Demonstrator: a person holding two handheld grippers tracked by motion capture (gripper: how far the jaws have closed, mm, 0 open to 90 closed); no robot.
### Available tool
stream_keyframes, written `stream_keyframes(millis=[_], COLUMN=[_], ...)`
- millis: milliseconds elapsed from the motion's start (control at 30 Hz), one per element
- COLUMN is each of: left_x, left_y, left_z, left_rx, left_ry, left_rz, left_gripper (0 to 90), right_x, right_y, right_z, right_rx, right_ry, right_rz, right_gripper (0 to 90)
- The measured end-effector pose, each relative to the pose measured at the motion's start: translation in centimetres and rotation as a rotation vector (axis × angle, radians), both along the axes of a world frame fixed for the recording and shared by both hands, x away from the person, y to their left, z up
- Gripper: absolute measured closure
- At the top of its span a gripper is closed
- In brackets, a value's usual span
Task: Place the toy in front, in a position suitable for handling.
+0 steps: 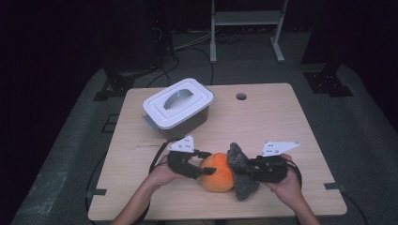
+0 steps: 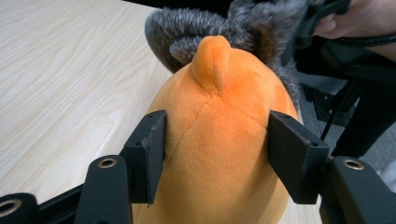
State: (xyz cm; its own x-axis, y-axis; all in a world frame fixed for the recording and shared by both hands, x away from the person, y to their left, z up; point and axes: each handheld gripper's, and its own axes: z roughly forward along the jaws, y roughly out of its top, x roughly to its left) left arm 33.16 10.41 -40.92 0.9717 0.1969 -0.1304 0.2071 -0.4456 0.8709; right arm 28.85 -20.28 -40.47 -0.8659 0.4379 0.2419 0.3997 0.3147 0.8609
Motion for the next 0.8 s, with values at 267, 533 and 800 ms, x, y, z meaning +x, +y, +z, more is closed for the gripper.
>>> stream_keyframes(millis=[267, 533, 800], left_x=[-0.2, -0.1, -0.4], left_y=[-0.6, -0.9, -1.0], left_z=[0.1, -0.4, -0.3], left_rx=[-0.007, 0.007, 0.026], left_ry=[-0.013, -0.002, -0.043], left_rz=[-0.003, -0.025, -0.023], left_gripper=[38.4, 18.4, 42.9], right_x=[0.0, 0.3, 1.0], right_y=[-0.5, -0.6, -2.0], right_z=[0.7, -0.1, -0.5], right_rx=[0.05, 0.022, 0.039], right_ry=[-0.001, 0.025, 0.06], right_rz=[-0.009, 0.04, -0.019], right_gripper=[68.2, 68.1, 68.1])
